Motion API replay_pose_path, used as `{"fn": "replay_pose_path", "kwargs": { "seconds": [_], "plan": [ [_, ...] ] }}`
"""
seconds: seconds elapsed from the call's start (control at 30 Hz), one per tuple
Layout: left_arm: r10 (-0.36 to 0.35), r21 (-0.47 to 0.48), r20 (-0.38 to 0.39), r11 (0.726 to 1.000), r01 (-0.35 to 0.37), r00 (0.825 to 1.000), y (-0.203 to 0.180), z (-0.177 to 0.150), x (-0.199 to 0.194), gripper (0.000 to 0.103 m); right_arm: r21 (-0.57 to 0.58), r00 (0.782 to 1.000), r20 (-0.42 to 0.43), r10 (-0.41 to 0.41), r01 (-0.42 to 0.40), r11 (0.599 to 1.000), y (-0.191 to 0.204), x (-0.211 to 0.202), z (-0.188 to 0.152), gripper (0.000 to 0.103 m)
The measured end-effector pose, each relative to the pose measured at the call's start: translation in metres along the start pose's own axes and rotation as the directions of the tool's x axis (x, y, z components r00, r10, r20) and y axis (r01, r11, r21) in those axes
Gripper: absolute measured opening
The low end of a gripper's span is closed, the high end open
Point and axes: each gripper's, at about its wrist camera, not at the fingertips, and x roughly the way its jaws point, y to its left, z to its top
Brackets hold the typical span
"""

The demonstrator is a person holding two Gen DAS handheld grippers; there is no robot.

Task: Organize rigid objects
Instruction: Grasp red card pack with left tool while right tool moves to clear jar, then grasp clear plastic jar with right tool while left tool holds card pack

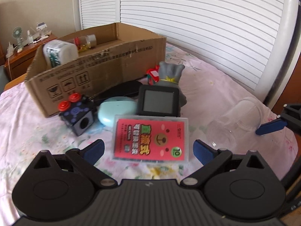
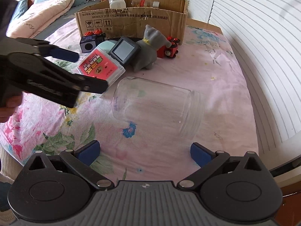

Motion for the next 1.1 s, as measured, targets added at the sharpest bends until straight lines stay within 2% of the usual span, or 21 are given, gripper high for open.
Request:
{"fn": "replay_pose_path", "kwargs": {
  "seconds": [0.17, 0.3, 0.5, 0.67, 0.8, 1.1],
  "plan": [
    [-0.007, 0.024, 0.005, 1.000, 0.007, 1.000, -0.002, 0.002, 0.013, 0.099, -0.011, 1.000, 0.007, 0.008, -0.008, 1.000, 0.000, 0.000, -0.001, 0.103],
    [-0.013, 0.024, 0.013, 1.000, 0.013, 1.000, 0.001, 0.004, 0.016, 0.090, -0.017, 1.000, 0.007, 0.013, -0.013, 1.000, -0.001, 0.001, 0.000, 0.103],
    [0.028, 0.006, -0.031, 1.000, -0.028, 0.999, 0.005, 0.000, 0.007, 0.090, -0.016, 1.000, 0.004, 0.013, -0.013, 1.000, -0.001, 0.000, -0.001, 0.103],
    [0.091, -0.056, -0.103, 0.994, -0.097, 0.991, 0.018, -0.013, -0.012, 0.090, -0.010, 1.000, 0.007, 0.009, -0.009, 1.000, -0.001, 0.000, -0.001, 0.103],
    [0.135, -0.109, -0.112, 0.983, -0.147, 0.985, 0.029, -0.027, -0.025, 0.092, -0.008, 1.000, 0.008, 0.007, -0.007, 1.000, 0.001, -0.001, -0.002, 0.103],
    [0.130, -0.106, -0.079, 0.985, -0.138, 0.988, 0.033, -0.037, -0.030, 0.097, -0.006, 1.000, -0.022, 0.007, -0.007, 1.000, 0.008, 0.001, 0.003, 0.103]
  ]
}}
